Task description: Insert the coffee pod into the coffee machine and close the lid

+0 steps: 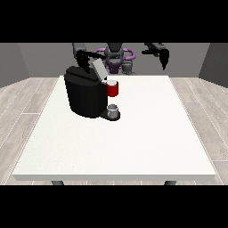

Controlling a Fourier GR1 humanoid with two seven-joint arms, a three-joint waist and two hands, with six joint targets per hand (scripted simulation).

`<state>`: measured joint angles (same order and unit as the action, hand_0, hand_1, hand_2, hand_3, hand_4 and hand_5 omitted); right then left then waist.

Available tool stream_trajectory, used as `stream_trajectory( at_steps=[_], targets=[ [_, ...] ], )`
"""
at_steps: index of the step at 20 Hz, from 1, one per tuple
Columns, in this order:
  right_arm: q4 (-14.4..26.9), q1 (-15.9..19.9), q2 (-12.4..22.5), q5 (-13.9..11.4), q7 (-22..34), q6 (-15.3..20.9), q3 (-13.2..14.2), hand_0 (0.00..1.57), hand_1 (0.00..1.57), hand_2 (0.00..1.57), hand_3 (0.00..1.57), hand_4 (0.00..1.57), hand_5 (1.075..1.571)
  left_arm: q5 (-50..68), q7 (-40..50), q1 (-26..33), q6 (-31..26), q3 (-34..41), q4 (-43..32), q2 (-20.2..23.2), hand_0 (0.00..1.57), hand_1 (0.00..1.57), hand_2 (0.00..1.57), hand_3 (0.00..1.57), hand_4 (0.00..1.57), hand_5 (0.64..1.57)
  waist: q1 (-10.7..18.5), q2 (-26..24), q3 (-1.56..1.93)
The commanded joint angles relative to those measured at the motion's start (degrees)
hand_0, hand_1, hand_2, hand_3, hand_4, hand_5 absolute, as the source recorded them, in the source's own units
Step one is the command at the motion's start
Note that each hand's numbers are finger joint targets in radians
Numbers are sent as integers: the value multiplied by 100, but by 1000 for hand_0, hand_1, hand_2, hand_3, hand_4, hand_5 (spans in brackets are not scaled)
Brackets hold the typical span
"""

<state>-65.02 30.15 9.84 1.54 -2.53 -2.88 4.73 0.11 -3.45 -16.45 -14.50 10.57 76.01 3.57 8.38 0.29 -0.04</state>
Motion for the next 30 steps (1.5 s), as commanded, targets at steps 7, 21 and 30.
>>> stream_trajectory(
  at_steps=[7,21,30],
  targets=[
    [497,711,53,-35,128,-64,162,0,0,0,0,0,1571,64,34,325,283,-198,384,-64,0,0,0,0,0,1571,-62,163,4],
    [677,1105,-226,-442,-112,64,-169,0,0,0,0,182,1571,135,-396,239,163,-88,178,288,0,0,0,0,0,1571,-46,515,2],
    [700,1409,-457,-983,-62,214,-617,0,0,0,0,125,1571,86,35,-89,595,-84,109,221,0,0,0,0,192,1571,-112,436,4]
  ],
)
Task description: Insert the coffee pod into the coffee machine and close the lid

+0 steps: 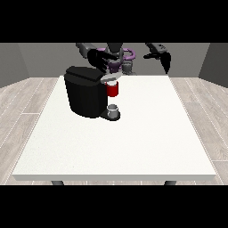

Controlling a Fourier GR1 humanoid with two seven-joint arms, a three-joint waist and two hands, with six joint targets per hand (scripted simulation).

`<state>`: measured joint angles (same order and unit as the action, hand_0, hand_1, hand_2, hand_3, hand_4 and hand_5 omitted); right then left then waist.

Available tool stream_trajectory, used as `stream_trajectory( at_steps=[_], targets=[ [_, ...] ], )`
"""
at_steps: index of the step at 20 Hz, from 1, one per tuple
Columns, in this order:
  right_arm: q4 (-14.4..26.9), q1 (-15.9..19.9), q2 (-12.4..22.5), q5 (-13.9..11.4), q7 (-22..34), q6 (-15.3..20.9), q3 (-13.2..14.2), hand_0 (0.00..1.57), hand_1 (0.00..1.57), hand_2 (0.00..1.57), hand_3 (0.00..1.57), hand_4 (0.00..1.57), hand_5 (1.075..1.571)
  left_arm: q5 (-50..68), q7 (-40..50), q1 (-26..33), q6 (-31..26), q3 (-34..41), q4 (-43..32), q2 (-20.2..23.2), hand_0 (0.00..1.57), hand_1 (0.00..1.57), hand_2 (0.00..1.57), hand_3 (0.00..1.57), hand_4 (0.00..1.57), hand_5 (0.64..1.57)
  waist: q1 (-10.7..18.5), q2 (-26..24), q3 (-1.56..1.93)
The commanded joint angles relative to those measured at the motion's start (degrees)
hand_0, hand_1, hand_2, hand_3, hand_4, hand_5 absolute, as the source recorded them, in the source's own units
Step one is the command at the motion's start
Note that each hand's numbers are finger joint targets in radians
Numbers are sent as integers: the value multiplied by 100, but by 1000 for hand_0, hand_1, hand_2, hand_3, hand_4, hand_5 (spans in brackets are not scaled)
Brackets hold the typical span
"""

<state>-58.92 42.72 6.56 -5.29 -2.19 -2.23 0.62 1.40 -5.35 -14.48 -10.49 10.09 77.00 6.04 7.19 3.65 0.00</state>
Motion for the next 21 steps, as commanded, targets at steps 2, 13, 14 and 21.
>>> stream_trajectory(
  at_steps=[2,13,14,21],
  targets=[
    [34,384,-100,-328,-33,223,-136,0,0,0,0,124,1571,178,-308,-80,-309,165,-212,301,0,0,0,0,148,1571,122,201,-2],
    [-324,-254,-638,11,-360,-72,-645,0,0,0,0,178,1571,129,-157,-31,23,134,-324,188,0,0,0,0,196,1571,-293,-450,-1],
    [-294,-210,-642,-10,-485,-258,-404,0,0,0,0,259,1571,-154,-442,304,300,-209,-145,-239,0,0,0,0,182,1571,-292,-459,0],
    [-950,-1921,-653,962,-694,202,-1127,0,0,0,0,157,1571,66,-854,640,64,58,-499,-53,0,0,0,0,192,1571,-723,-990,-1]
  ],
)
